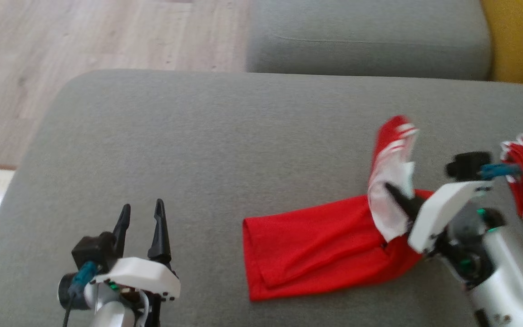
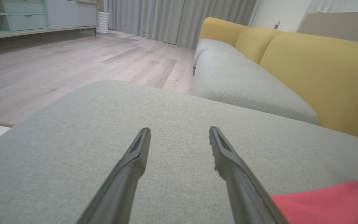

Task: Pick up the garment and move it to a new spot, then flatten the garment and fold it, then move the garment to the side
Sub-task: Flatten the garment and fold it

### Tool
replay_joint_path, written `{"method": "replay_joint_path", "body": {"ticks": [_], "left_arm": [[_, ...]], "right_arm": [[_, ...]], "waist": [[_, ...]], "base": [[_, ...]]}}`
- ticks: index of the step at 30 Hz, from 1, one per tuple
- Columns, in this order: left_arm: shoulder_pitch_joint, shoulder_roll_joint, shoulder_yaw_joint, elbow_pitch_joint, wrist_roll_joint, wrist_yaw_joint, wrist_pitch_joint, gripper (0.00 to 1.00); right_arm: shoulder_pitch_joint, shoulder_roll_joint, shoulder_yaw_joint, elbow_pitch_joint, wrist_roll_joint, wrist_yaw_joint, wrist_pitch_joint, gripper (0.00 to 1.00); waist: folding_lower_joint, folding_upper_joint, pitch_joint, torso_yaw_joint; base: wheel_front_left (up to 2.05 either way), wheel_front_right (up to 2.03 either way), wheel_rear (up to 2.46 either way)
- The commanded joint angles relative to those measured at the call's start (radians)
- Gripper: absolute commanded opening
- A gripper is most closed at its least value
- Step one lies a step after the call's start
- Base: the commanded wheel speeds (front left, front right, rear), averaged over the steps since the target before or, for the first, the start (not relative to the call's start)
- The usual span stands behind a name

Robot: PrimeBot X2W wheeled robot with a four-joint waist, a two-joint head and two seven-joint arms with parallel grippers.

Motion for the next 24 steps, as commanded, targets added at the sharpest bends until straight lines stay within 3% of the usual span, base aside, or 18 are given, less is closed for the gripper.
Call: {"method": "replay_joint_path", "body": {"ticks": [1,12,21,22,23,24], "left_arm": [[-0.042,-0.001,0.024,-0.026,0.006,-0.003,-0.012,1.00],[-0.054,-0.003,0.003,0.004,-0.005,-0.009,-0.012,1.00],[-0.067,-0.005,-0.005,0.001,-0.012,-0.005,-0.012,1.00],[-0.071,-0.005,-0.005,0.000,-0.015,0.000,-0.012,1.00],[-0.072,-0.005,-0.005,0.000,-0.016,0.001,-0.012,1.00],[-0.073,-0.005,-0.005,0.001,-0.017,0.001,-0.012,1.00]], "right_arm": [[-0.020,0.015,0.021,-0.052,-0.011,0.007,0.010,0.00],[-0.010,0.133,0.064,0.012,-0.062,0.007,0.071,0.00],[-0.039,0.193,0.112,0.122,-0.047,0.007,0.049,0.00],[-0.050,0.204,0.123,0.143,-0.038,0.007,0.034,0.94],[-0.055,0.208,0.132,0.150,-0.028,0.007,0.029,1.00],[-0.059,0.212,0.140,0.152,-0.017,0.007,0.020,1.00]], "waist": [[0.0000,0.0000,0.001,0.040],[0.0000,0.0000,0.008,0.186],[0.0000,0.0000,0.041,0.213],[0.0000,0.0000,0.046,0.207],[0.0000,0.0000,0.048,0.204],[0.0000,0.0000,0.049,0.199]], "base": [[0.00,0.00,0.00],[0.00,0.00,0.00],[0.00,0.00,0.00],[0.00,0.00,0.00],[0.00,0.00,0.00],[0.00,0.00,0.00]]}}
